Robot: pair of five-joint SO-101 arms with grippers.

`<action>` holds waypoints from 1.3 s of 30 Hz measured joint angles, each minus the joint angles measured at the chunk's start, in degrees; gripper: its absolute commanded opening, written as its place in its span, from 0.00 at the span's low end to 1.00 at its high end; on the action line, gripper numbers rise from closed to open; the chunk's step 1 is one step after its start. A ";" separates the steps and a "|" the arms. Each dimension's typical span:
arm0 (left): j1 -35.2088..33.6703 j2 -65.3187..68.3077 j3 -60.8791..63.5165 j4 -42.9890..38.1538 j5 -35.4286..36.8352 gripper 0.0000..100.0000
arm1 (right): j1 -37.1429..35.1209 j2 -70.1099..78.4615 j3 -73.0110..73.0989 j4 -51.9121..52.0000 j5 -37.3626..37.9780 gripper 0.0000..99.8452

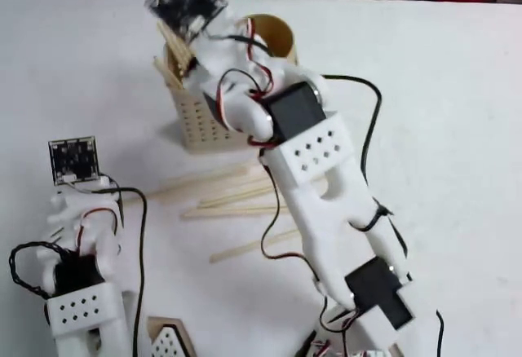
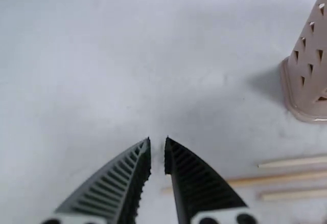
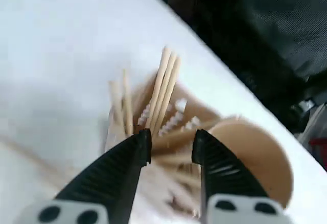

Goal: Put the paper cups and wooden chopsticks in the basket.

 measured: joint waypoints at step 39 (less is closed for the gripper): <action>0.00 0.00 0.00 0.00 0.00 0.07 | -4.48 5.71 52.92 -14.51 29.80 0.36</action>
